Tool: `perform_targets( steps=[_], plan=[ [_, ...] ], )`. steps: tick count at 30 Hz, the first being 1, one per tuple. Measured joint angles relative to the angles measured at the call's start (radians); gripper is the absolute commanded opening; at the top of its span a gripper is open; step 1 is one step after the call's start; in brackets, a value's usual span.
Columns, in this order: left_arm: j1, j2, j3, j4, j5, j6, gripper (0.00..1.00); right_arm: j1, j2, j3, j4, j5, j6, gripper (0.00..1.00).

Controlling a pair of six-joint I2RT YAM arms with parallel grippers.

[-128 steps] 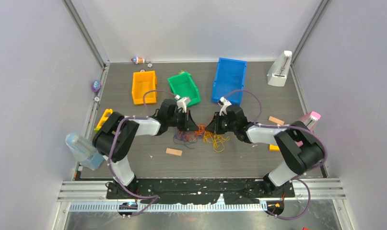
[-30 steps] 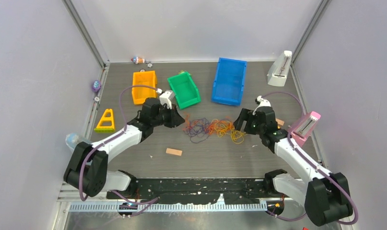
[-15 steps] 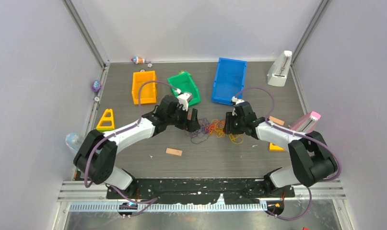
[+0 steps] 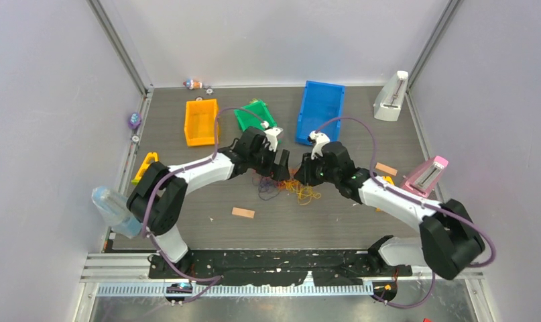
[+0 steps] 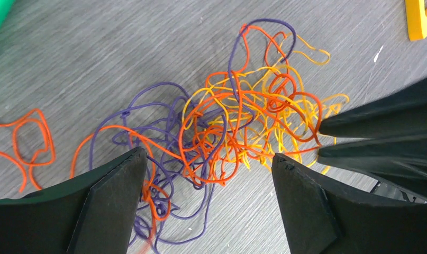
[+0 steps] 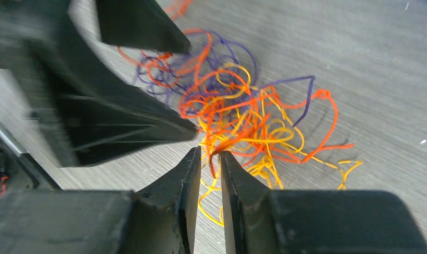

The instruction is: Untangle the cables

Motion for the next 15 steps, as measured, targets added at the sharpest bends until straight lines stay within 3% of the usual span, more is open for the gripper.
perform_targets(
  steps=[2, 3, 7, 11, 13, 15],
  plan=[
    [-0.002, 0.023, 0.011, -0.002, 0.023, 0.008, 0.89, 0.0, -0.064, -0.009, 0.017, -0.006, 0.008, 0.37],
    [-0.004, 0.031, 0.011, -0.001, 0.038, 0.01, 0.88, 0.0, -0.079, -0.012, 0.025, -0.008, 0.011, 0.47],
    [-0.019, 0.08, 0.012, 0.004, 0.078, 0.024, 0.82, 0.0, -0.081, -0.036, 0.06, -0.018, 0.046, 0.66],
    [-0.033, 0.13, 0.016, 0.003, 0.068, 0.039, 0.73, 0.0, -0.071, -0.057, 0.024, 0.042, 0.068, 0.68],
    [-0.035, 0.129, 0.019, 0.005, 0.053, 0.04, 0.59, 0.001, -0.077, -0.063, 0.005, 0.091, 0.07, 0.65],
    [-0.035, 0.13, 0.017, 0.005, 0.039, 0.043, 0.51, 0.0, -0.083, -0.064, -0.015, 0.14, 0.066, 0.63]
  ],
)
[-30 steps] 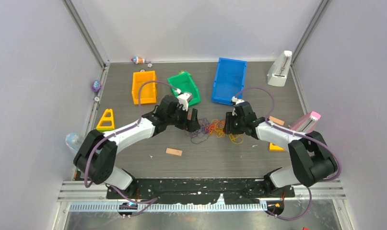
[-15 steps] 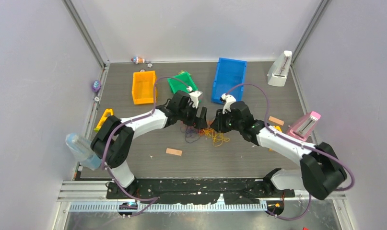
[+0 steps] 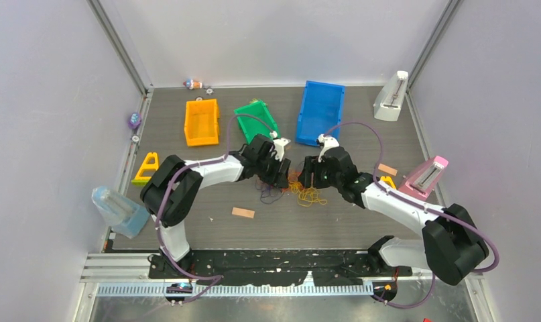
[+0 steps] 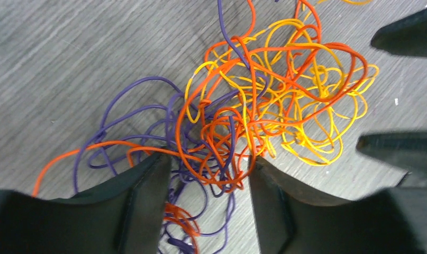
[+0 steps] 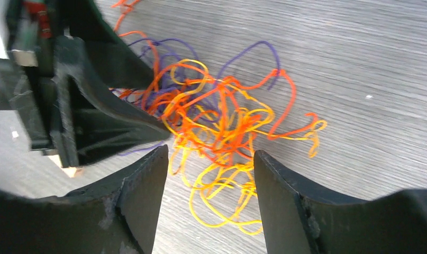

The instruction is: Untangle the cables

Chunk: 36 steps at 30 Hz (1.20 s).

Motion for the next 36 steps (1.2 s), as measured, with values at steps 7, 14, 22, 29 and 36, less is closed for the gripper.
perform_targets(
  steps=[7, 14, 22, 29, 36],
  plan=[
    [0.006, 0.0, -0.01, 0.019, 0.013, 0.006, 0.23, -0.023, 0.063, 0.064, -0.071, 0.101, -0.03, 0.64],
    [0.013, -0.002, -0.032, 0.06, 0.05, 0.014, 0.0, -0.034, 0.23, 0.197, -0.097, 0.098, -0.1, 0.64],
    [0.014, -0.015, -0.032, 0.059, 0.054, 0.034, 0.0, -0.031, 0.414, 0.254, -0.119, -0.006, -0.135, 0.33],
    [0.014, -0.021, -0.032, 0.052, 0.039, 0.041, 0.0, -0.025, 0.372, 0.203, -0.111, 0.009, -0.106, 0.06],
    [0.018, -0.089, -0.081, 0.107, 0.007, 0.019, 0.0, -0.016, 0.216, 0.111, -0.051, 0.071, -0.025, 0.05]
  ],
)
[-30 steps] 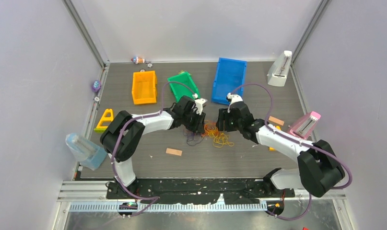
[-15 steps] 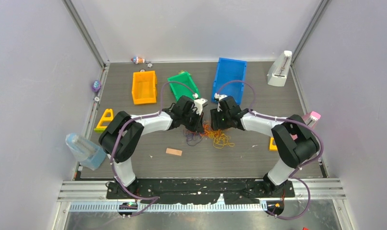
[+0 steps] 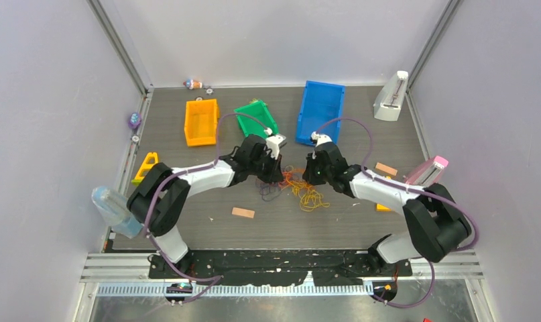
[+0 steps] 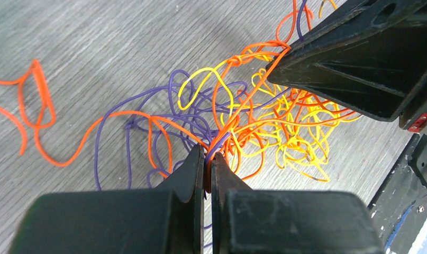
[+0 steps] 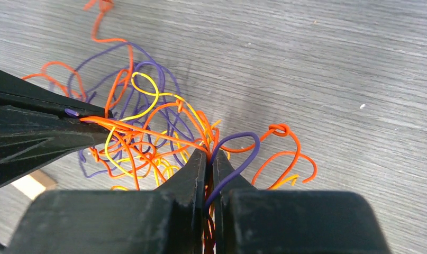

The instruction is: Untangle the cables

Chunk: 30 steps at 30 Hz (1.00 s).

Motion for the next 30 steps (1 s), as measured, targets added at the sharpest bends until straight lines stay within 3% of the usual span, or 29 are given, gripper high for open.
perform_targets(
  steps=[13, 19, 25, 30],
  plan=[
    [0.023, -0.161, -0.145, 0.21, 0.011, -0.072, 0.0, 0.021, -0.191, -0.061, 0.049, 0.112, 0.122, 0.05],
    [0.028, -0.275, -0.151, 0.167, -0.038, -0.138, 0.0, 0.023, -0.256, -0.064, -0.011, 0.282, 0.193, 0.05],
    [0.12, -0.397, -0.193, 0.071, -0.096, -0.211, 0.0, -0.016, -0.27, -0.018, -0.187, 0.529, 0.243, 0.05],
    [0.195, -0.475, -0.229, 0.043, -0.097, -0.251, 0.0, -0.031, -0.334, -0.015, -0.243, 0.572, 0.28, 0.05]
  ],
)
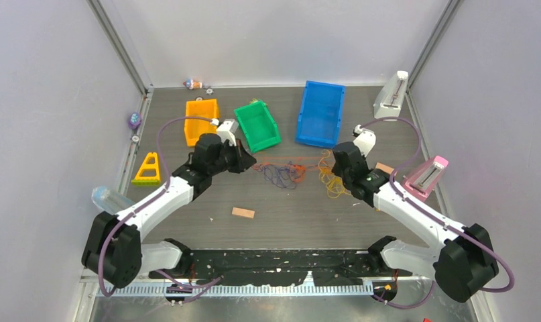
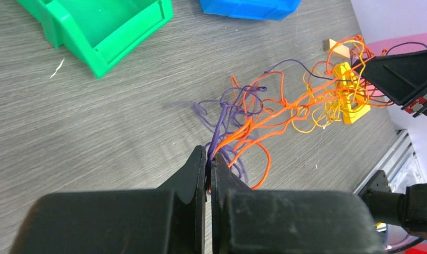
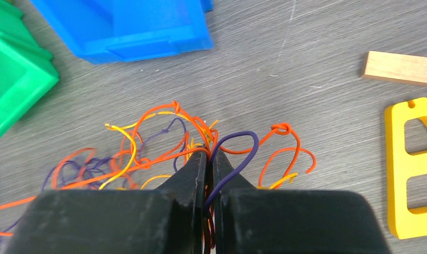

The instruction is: Untangle the cables

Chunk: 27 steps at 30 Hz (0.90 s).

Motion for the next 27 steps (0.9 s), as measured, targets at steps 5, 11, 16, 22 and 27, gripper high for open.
perform_targets(
  steps=[5, 11, 16, 22, 27],
  plan=[
    [0.034, -0.035, -0.027, -0.008, 0.016, -0.016, 0.0, -0.023, -0.013, 0.0, 0.017, -0.117, -0.059, 0.07],
    [0.047, -0.021, -0.042, -0.016, 0.016, -0.016, 0.0, -0.039, -0.013, 0.0, 0.018, -0.211, -0.162, 0.05],
    [0.047, 0.002, -0.042, -0.032, 0.03, -0.016, 0.0, -0.04, -0.042, 0.002, 0.0, -0.201, -0.18, 0.05],
    [0.044, -0.038, 0.03, -0.12, -0.057, -0.02, 0.0, -0.045, -0.08, 0.095, -0.053, -0.184, -0.184, 0.05],
    [0.098, -0.159, 0.045, -0.142, -0.124, -0.073, 0.0, -0.128, -0.08, 0.218, -0.116, -0.159, -0.164, 0.05]
  ],
)
